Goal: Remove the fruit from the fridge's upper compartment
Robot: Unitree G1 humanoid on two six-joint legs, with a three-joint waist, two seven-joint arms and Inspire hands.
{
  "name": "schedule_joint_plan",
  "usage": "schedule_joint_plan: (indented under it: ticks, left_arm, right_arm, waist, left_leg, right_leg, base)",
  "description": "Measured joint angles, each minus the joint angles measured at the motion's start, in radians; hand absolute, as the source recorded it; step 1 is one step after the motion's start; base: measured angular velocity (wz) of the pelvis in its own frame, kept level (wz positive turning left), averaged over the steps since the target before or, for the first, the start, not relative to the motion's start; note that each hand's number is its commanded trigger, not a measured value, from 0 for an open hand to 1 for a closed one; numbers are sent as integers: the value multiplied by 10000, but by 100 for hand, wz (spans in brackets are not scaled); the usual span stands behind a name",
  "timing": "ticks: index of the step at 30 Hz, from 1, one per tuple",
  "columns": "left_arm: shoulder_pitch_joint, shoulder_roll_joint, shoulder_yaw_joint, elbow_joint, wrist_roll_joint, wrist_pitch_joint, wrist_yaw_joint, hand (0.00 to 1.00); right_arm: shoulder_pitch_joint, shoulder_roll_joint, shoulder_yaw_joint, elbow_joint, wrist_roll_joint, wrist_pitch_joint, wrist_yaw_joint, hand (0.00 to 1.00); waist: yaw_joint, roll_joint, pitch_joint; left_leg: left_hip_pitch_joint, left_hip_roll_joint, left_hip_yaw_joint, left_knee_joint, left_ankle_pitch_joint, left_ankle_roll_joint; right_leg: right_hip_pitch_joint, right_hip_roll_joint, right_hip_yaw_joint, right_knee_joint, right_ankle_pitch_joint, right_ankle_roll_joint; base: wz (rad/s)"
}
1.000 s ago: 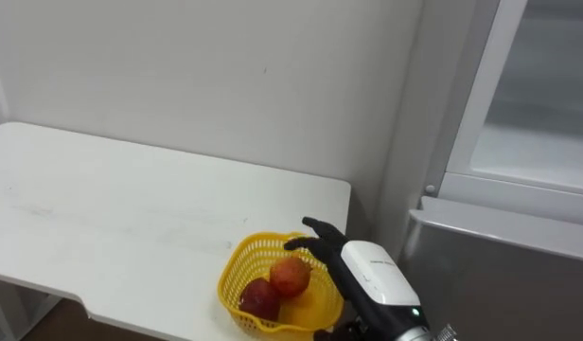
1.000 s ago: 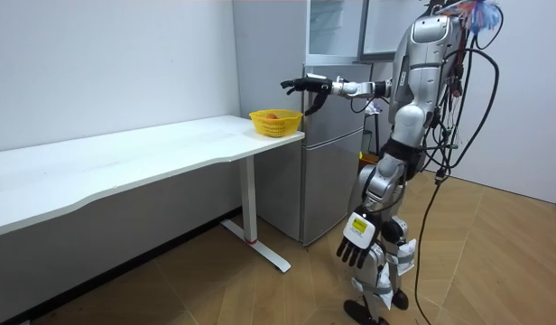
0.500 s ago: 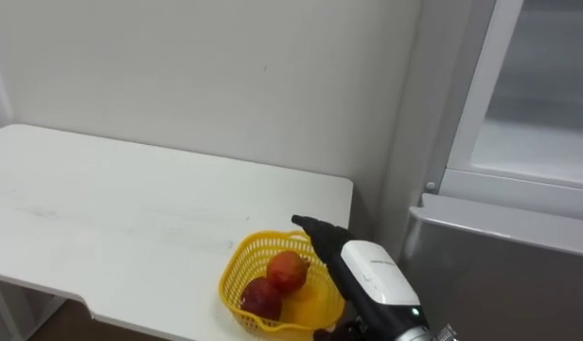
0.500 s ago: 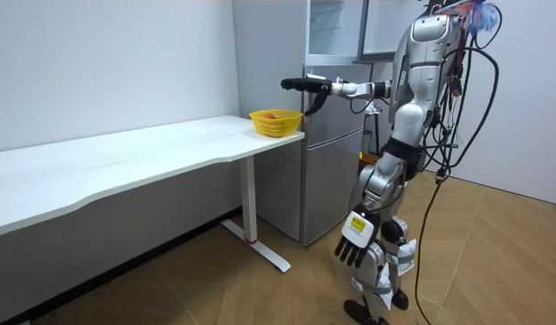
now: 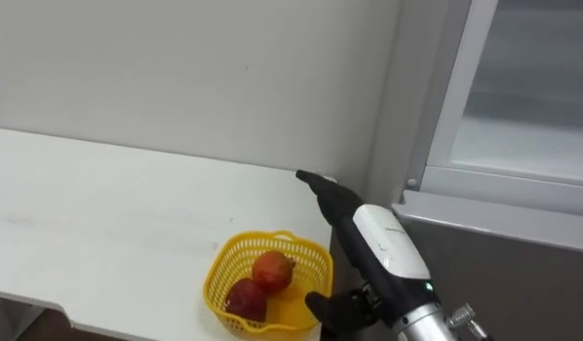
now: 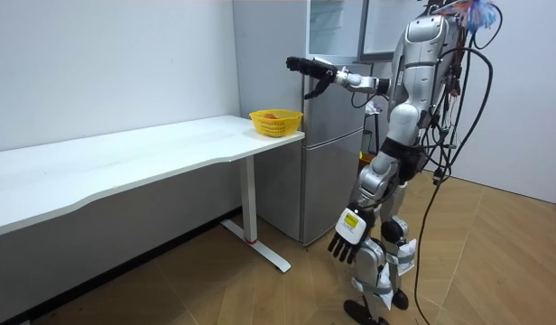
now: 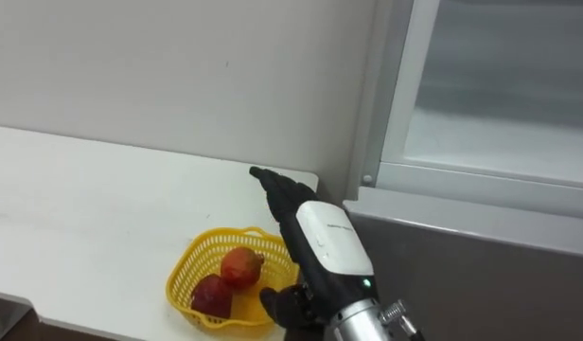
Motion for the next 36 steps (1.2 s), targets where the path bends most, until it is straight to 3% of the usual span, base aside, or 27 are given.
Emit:
schedule_joint_plan:
  ticks: [4, 8, 12, 15, 19, 23, 26, 31, 33, 36]
  left_arm:
    - [83, -22, 1, 74, -2, -39, -40, 0]
    - [30, -67, -28, 75, -29, -60, -29, 0]
    - [-19, -99, -73, 74, -100, -72, -1, 0]
    - [0, -99, -60, 76, -152, -95, 7, 0]
    - [216, -114, 12, 74, -356, -191, 65, 0]
    - [205, -175, 25, 73, -605, -294, 201, 0]
    - [261, -203, 109, 71, -790, -342, 210, 0]
    - [582, -247, 105, -31, -984, -472, 270, 0]
    - [720, -265, 183, -57, -979, -480, 297, 0]
    - [845, -333, 245, -74, -1087, -498, 442, 0]
  right_arm:
    - [544, 19, -12, -492, 20, -271, 45, 0]
    - [1349, 24, -20, -518, 335, -544, 38, 0]
    - [2032, 59, -28, -757, 313, -700, 64, 0]
    - [2487, 88, -246, -1188, 448, -815, 64, 0]
    - [3105, 139, -569, -1221, 457, -1152, 64, 0]
    - [3997, 515, -1095, -1216, 579, -1478, 47, 0]
    - [4425, 537, -1648, -1216, 589, -1469, -107, 0]
    - [5253, 547, -2291, -1074, 658, -1455, -555, 0]
    - [5603, 651, -2532, -305, 790, -1453, -619, 0]
    - [6073, 816, -2782, 1424, 1358, -1306, -784, 0]
  waist:
    - [-59, 82, 25]
    - [-350, 245, 74]
    - [-614, 528, -23]
    - [-761, 697, -47]
    - [-960, 678, -53]
    - [-1234, 564, -24]
    - [-1405, 601, -30]
    - [-1756, 739, -123]
    - [-1964, 745, -136]
    - [-1985, 762, -131]
  left_leg:
    - [141, 34, 216, -7, 0, 1]
    - [172, 32, 223, -91, 0, 2]
    - [166, 44, 268, -210, 0, 2]
    - [206, 61, 471, -255, 1, 0]
    - [529, 64, 618, -369, 8, -6]
    - [536, 81, 658, -390, -2, 10]
    - [450, 92, 811, -423, -39, 62]
    - [493, 79, 1020, -523, -33, 84]
    - [528, 93, 1089, -557, -31, 86]
    - [848, 136, 1287, -700, -32, 84]
  right_leg:
    - [44, 17, 232, -15, 0, 0]
    - [33, 18, 278, -29, 6, 8]
    - [-26, 82, 439, -4, 7, 8]
    - [-78, 93, 648, 3, 10, 1]
    - [111, 121, 820, -40, 10, 1]
    - [120, 146, 860, -42, 11, 4]
    - [-36, 159, 1083, 2, 34, 42]
    - [-135, 171, 1360, 24, 71, 82]
    - [-161, 197, 1474, 5, 75, 86]
    - [8, 260, 1738, -19, 75, 85]
  base:
    - [-17]
    - [0]
    - [-4]
    - [-16]
    - [-13]
    - [1]
    - [-18]
    - [-15]
    - [-12]
    - [-17]
